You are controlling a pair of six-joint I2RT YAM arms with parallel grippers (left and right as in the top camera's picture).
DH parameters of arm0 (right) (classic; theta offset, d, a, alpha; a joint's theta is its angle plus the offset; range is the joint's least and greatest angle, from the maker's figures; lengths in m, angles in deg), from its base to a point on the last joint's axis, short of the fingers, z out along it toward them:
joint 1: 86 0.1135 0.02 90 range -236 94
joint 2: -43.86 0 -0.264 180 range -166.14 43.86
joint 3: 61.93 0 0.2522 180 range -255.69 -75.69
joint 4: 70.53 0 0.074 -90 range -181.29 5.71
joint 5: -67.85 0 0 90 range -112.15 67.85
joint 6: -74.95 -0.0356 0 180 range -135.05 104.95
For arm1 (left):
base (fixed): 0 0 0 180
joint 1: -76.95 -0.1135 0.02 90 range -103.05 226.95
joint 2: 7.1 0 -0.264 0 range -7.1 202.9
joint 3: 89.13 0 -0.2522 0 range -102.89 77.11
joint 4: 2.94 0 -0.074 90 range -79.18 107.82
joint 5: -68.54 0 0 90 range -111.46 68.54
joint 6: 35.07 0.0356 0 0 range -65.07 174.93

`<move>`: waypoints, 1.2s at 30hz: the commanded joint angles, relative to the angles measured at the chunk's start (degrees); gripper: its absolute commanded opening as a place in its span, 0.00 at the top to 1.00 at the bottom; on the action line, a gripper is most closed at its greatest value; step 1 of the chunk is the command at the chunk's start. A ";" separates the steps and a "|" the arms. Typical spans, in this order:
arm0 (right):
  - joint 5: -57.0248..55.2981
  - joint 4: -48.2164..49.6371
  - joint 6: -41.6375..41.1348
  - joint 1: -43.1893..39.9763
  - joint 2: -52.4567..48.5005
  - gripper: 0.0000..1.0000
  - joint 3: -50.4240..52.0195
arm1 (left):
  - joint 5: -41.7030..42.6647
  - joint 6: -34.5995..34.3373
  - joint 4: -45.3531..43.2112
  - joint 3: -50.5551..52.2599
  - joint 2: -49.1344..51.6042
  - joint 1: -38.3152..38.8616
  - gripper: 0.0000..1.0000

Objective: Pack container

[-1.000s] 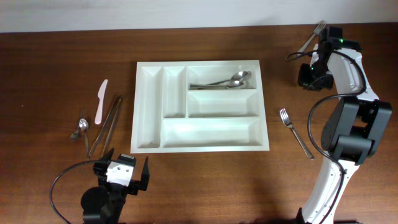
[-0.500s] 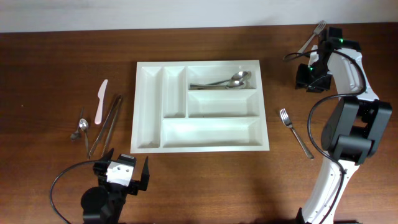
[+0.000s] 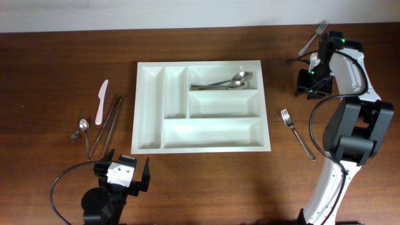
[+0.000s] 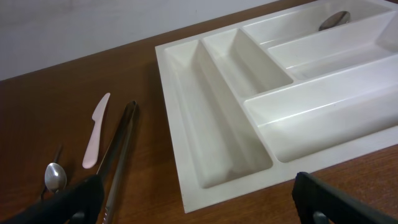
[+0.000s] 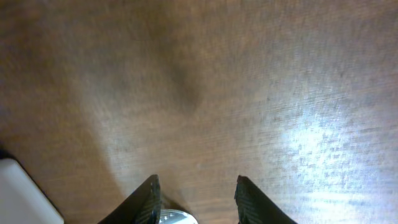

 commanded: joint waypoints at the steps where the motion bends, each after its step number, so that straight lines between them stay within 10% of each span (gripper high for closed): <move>1: 0.68 -1.60 2.05 0.31 -0.24 0.61 -1.31 | 0.57 -0.79 -0.15 0.24 -0.35 -0.13 0.01; 15: 1.14 -1.09 3.34 0.63 7.82 0.42 0.37 | 0.57 -0.79 -0.15 0.24 -0.35 -0.13 0.01; 36: 3.02 15.65 1.40 1.01 25.46 0.37 42.03 | 0.59 -0.79 -0.15 0.24 -0.35 -0.13 0.01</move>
